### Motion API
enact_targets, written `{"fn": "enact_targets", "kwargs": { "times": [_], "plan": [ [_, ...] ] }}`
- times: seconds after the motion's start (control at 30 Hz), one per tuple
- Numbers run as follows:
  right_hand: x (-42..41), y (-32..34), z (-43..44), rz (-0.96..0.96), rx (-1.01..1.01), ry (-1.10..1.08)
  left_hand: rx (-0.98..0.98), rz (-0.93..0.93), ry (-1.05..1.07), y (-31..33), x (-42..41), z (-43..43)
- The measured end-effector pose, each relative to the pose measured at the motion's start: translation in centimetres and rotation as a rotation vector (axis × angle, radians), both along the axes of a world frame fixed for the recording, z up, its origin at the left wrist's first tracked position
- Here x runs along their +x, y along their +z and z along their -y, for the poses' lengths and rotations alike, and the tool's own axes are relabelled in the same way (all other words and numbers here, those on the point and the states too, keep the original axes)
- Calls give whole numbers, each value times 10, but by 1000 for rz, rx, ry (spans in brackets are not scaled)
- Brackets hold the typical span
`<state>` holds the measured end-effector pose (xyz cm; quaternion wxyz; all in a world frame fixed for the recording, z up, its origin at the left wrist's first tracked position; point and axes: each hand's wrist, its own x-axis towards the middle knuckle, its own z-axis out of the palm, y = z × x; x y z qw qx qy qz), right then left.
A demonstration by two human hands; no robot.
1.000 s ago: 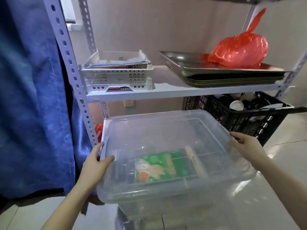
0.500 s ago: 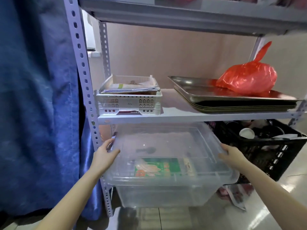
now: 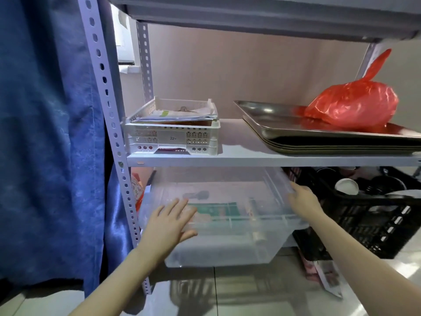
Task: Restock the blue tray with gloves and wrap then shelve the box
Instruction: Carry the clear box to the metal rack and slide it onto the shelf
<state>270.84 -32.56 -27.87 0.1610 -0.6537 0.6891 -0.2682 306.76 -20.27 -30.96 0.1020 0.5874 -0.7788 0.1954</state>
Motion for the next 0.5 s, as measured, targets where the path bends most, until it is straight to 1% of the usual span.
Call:
{"fn": "enact_targets", "kwargs": {
  "times": [0.03,0.17,0.23,0.3,0.37,0.43,0.5],
  "plan": [
    [6,-2,-6,-35,-67,22,4,17,22,0,1,5],
    [29,-26,-47,-238,-481,217,25,33,67,6,-3,22],
    [34,-36,-57,-354,-552,237,-11,19,83,13,-8,32],
    [36,-40,-54,-443,-519,223,-61,-30,100,17,-15,39],
    [36,-42,-45,-467,-432,230,-99,-66,91,13,-23,43],
    [36,-44,-31,-482,-344,266,-93,-87,106,5,-30,49],
    [35,-42,-14,-507,-268,318,-50,-172,190,1,-39,58]
  ]
}}
